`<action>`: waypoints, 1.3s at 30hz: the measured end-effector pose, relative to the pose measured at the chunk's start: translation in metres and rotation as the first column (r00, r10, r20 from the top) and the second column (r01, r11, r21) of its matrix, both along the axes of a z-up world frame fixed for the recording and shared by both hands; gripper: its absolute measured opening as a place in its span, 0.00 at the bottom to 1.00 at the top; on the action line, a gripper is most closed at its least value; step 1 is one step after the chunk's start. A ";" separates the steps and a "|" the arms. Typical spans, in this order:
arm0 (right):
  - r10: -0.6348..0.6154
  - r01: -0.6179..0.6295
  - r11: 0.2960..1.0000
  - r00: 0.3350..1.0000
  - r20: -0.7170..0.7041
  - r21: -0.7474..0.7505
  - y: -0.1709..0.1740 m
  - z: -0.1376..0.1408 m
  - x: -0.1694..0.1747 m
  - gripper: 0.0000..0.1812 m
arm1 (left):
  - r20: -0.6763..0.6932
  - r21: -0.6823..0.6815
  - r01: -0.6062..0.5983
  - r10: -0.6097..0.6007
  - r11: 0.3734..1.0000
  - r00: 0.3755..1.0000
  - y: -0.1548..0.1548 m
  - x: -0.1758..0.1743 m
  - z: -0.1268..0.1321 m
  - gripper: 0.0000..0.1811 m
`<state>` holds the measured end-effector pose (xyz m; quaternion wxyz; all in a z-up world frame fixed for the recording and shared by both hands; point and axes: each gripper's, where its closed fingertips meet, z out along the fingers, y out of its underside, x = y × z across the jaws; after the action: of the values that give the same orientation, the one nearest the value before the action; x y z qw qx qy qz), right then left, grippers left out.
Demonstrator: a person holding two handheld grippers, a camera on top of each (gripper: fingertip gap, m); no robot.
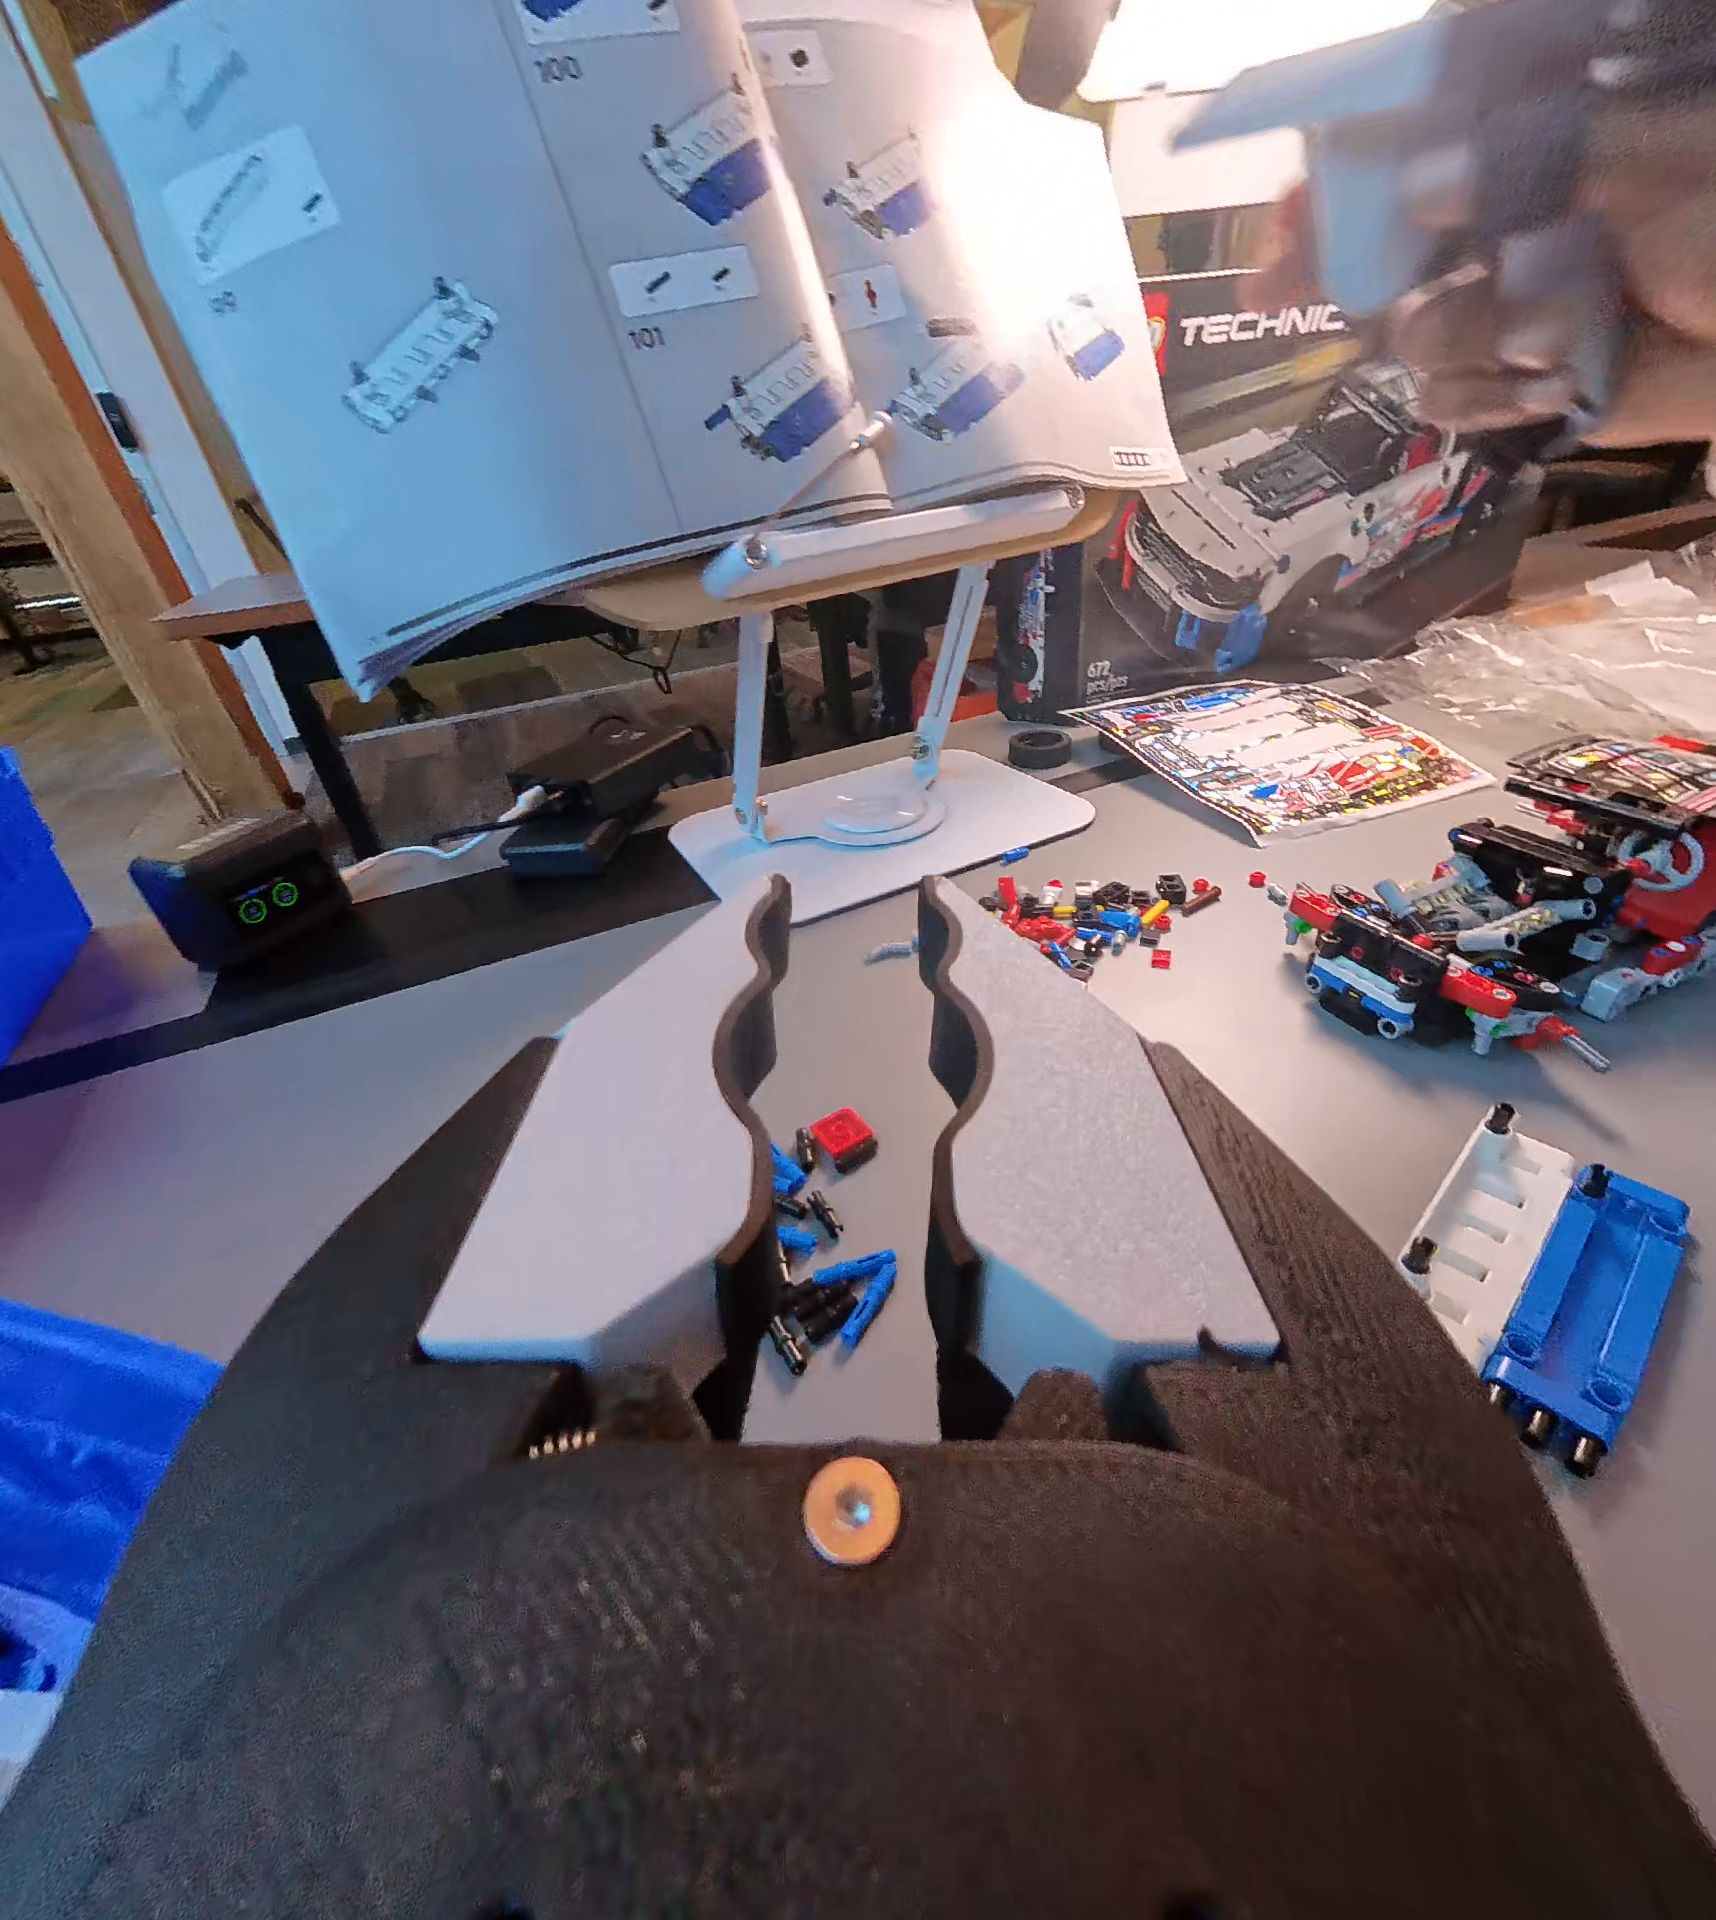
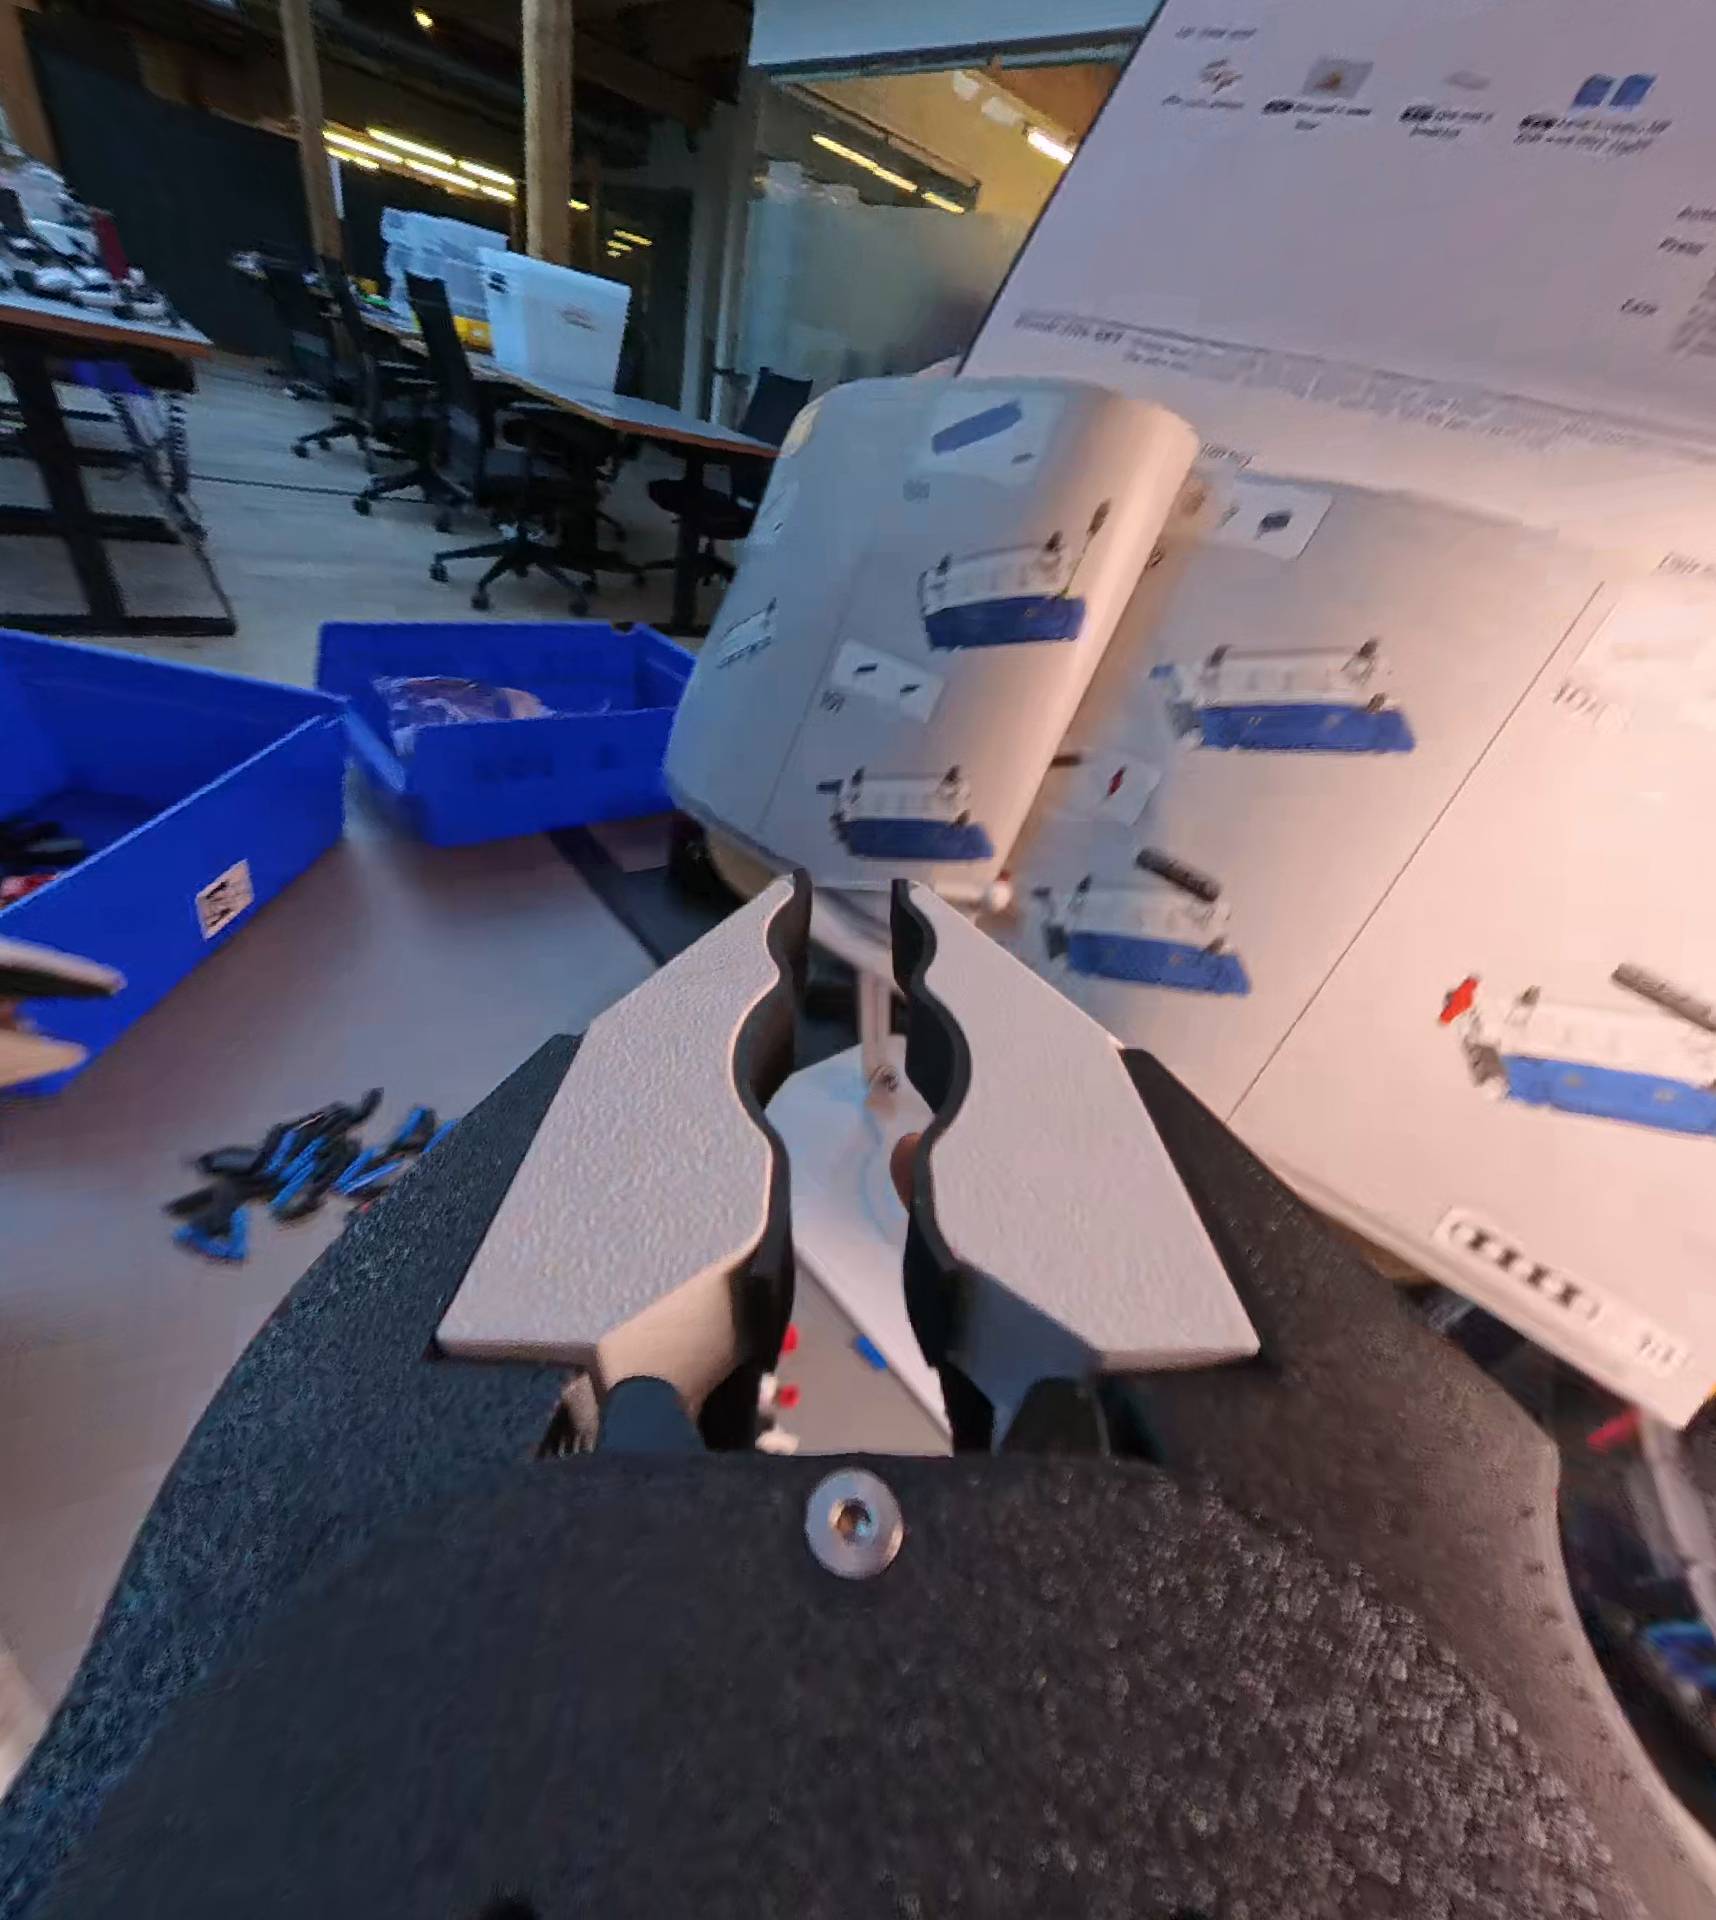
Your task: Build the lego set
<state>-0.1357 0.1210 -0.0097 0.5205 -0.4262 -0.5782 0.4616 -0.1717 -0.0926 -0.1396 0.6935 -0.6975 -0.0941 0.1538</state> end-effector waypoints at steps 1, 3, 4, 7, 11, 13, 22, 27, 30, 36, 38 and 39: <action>0.029 -0.029 0.999 0.999 0.025 -0.020 -0.010 -0.013 0.018 0.07 | 0.008 0.009 -0.015 0.015 1.000 1.000 -0.003 -0.004 0.002 0.12; 0.077 -0.075 0.995 0.996 0.045 -0.061 -0.031 -0.035 0.055 0.08 | 0.014 0.028 -0.036 0.035 0.999 0.999 -0.008 -0.009 0.006 0.12; 0.081 -0.077 0.994 0.995 0.049 -0.077 -0.038 -0.046 0.072 0.08 | 0.017 0.034 -0.045 0.044 0.998 0.999 -0.011 -0.011 0.008 0.12; 0.121 -0.112 0.982 0.991 0.049 -0.155 -0.064 -0.074 0.117 0.07 | 0.020 0.042 -0.065 0.064 0.997 0.998 -0.015 -0.016 0.009 0.12; 0.121 -0.124 0.966 0.992 -0.029 -0.228 -0.079 -0.097 0.150 0.07 | 0.015 0.033 -0.092 0.091 0.995 0.996 -0.018 -0.023 0.007 0.12; 0.102 -0.114 0.960 0.993 -0.062 -0.257 -0.074 -0.106 0.154 0.07 | 0.012 0.019 -0.108 0.107 0.994 0.994 -0.019 -0.027 0.003 0.10; 0.107 -0.103 0.958 0.994 -0.001 -0.268 -0.064 -0.135 0.150 0.08 | -0.018 -0.113 -0.054 0.053 0.992 0.998 -0.001 -0.015 -0.023 0.09; 0.097 -0.094 0.960 0.995 -0.003 -0.264 -0.062 -0.136 0.153 0.07 | -0.019 -0.162 -0.087 0.085 0.983 0.996 0.003 -0.020 -0.030 0.09; 0.088 -0.086 0.963 0.996 -0.002 -0.254 -0.061 -0.137 0.153 0.07 | 0.003 -0.167 -0.084 0.086 0.982 0.996 0.001 -0.022 -0.032 0.09; 0.076 -0.073 0.965 0.997 0.002 -0.254 -0.059 -0.139 0.152 0.07 | 0.027 -0.145 -0.020 0.024 0.989 0.999 0.010 -0.010 -0.031 0.10; 0.074 -0.071 0.965 0.997 0.003 -0.251 -0.059 -0.139 0.152 0.07 | 0.028 -0.142 0.021 -0.017 0.990 0.999 0.018 0.000 -0.031 0.10; 0.073 -0.070 0.966 0.997 0.003 -0.249 -0.059 -0.139 0.152 0.07 | 0.030 -0.146 0.041 -0.037 0.988 0.999 0.023 0.005 -0.032 0.11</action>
<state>0.0164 0.0617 -0.1489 0.4424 -0.4697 -0.5341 0.5462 -0.1672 -0.0693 -0.1717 0.6419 -0.7503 -0.0782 0.1373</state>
